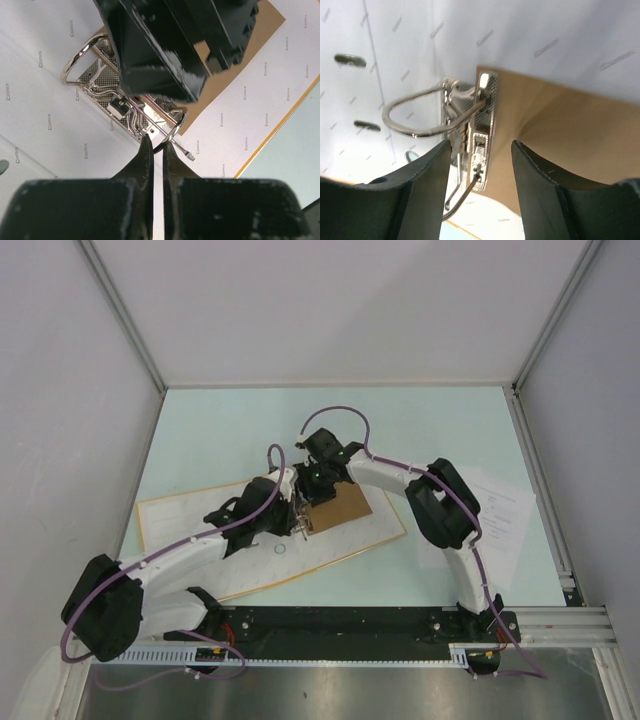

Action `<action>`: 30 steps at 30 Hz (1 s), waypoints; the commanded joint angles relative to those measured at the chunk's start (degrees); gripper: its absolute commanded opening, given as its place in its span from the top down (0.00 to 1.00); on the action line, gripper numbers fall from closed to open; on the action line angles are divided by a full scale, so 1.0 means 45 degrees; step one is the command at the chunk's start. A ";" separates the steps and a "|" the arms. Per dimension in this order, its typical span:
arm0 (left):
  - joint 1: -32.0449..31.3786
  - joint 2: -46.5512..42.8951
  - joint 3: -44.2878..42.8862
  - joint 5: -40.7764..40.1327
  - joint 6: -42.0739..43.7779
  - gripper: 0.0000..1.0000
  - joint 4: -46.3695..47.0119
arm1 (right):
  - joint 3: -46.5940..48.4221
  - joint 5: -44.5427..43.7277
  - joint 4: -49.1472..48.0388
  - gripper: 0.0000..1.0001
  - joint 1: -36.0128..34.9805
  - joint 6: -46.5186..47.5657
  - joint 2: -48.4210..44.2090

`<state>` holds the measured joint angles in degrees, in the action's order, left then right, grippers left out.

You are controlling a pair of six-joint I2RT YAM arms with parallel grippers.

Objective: Put the files into the folder

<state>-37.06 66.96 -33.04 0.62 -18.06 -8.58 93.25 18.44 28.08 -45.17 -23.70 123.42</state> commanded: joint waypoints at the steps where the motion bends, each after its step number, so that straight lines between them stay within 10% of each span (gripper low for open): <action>1: -0.0144 -0.0425 -0.0334 0.0096 -0.0985 1.00 -0.1940 | 0.1345 -0.3122 0.0141 0.44 -0.0722 0.0287 0.0015; 8: -0.0144 -0.0564 -0.0354 -0.0080 -0.1337 1.00 -0.1942 | 0.1622 -0.5834 0.0812 0.66 -0.1837 0.0150 0.0231; 30: -0.0124 -0.0875 -0.0042 -0.0959 -0.1299 1.00 -0.2078 | -0.2141 -0.2369 -0.2638 0.57 -0.0570 -0.1840 -0.1466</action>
<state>-37.98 64.55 -33.23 -3.88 -18.65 -13.28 92.09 -1.15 22.65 -51.66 -26.87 121.19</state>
